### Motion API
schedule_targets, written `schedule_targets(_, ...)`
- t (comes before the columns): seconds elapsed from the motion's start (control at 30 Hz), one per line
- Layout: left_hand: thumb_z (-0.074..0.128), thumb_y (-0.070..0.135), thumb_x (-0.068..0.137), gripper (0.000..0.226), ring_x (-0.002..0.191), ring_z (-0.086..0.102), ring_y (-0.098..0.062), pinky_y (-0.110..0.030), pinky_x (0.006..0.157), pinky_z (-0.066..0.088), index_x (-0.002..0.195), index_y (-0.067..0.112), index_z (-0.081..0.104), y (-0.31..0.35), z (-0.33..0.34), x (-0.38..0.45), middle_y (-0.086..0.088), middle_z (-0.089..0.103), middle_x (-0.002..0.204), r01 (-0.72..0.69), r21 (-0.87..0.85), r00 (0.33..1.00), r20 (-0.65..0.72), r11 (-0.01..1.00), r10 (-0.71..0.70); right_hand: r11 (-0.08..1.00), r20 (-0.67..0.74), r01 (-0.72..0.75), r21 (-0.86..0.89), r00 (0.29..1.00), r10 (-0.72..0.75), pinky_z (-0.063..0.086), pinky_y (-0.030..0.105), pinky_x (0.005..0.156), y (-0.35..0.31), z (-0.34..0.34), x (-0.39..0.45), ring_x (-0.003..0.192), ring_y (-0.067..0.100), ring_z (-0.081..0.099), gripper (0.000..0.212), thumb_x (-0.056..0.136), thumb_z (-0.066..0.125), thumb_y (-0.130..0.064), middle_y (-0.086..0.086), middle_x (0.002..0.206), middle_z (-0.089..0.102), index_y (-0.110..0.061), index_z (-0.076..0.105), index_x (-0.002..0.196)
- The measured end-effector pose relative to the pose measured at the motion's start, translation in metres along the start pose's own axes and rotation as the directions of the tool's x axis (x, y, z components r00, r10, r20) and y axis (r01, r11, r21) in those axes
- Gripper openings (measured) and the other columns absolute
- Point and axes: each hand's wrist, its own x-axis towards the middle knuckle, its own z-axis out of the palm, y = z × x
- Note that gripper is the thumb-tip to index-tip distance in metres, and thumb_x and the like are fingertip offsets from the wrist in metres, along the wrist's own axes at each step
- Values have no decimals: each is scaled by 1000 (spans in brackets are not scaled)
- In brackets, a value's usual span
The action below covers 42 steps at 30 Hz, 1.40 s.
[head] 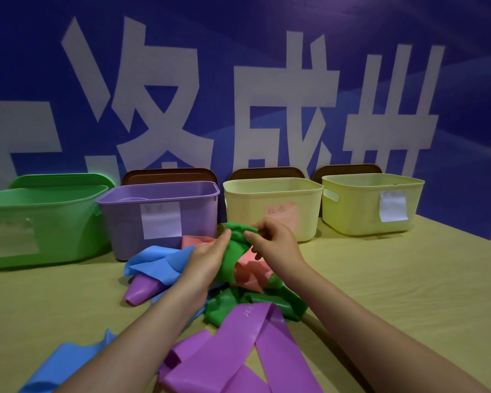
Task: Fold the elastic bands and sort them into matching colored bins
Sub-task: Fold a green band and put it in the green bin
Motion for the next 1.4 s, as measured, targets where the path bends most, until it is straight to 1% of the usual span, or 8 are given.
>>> schedule_targets(0.1,55,32,95,22,67,62,-22,-27,59,47,96,13,67,-2,0,-2,-7,67,76,-37,58,999,21,998,36,994,31,-68,90,997,65,49,22,52,-2,-1,0,52,7,55,8,90,63,-8,6,69,59,-7,57,84)
schedule_targets(0.23,56,33,95,22,64,61,-18,-22,50,43,91,15,67,3,0,-4,-6,67,76,-35,38,999,-4,999,36,999,40,-36,21,999,35,54,32,63,0,2,-2,63,12,59,7,89,64,-12,8,76,63,-13,60,84)
schedule_targets(0.4,59,26,93,19,57,55,-18,-16,39,39,87,10,65,0,0,-4,-7,60,67,-37,14,998,-54,999,38,932,9,258,-256,964,-265,46,19,64,-1,2,-3,71,7,55,6,86,68,-14,-4,75,63,-17,64,82)
schedule_targets(0.73,58,48,89,35,64,60,-21,-27,55,45,86,13,63,7,4,-14,-8,63,71,-7,-108,996,-85,994,-2,744,106,562,-363,818,-566,51,25,67,-4,-7,2,70,10,57,12,82,71,-9,1,84,66,-10,73,94)
schedule_targets(0.87,59,41,90,31,46,51,-15,-19,40,37,86,11,62,5,1,-12,-2,56,55,24,-165,999,-41,986,-31,703,205,611,-365,789,-579,52,23,71,-5,-9,0,74,8,57,21,84,68,-8,2,90,67,-9,73,104)
schedule_targets(1.07,57,27,94,22,34,47,-8,-13,33,32,78,12,60,9,1,-15,2,53,44,10,-221,998,-51,975,-22,920,190,362,-150,924,-333,54,30,74,-10,-11,-3,82,13,62,25,92,55,-9,-4,95,61,-15,72,109)
schedule_targets(1.2,56,25,95,21,45,51,-14,-18,40,35,84,10,64,9,1,-11,-3,56,55,-44,-197,997,-71,979,30,991,141,133,30,981,-136,49,14,61,-16,-6,-7,72,3,59,28,99,48,-18,-7,88,61,-11,66,118)
schedule_targets(1.4,47,18,99,20,75,64,-21,-29,64,49,96,14,67,8,5,-15,-9,70,82,-134,-136,990,13,982,137,993,239,-93,78,968,72,48,26,58,-13,-1,-8,64,15,57,45,98,46,-41,4,69,60,-2,68,91)
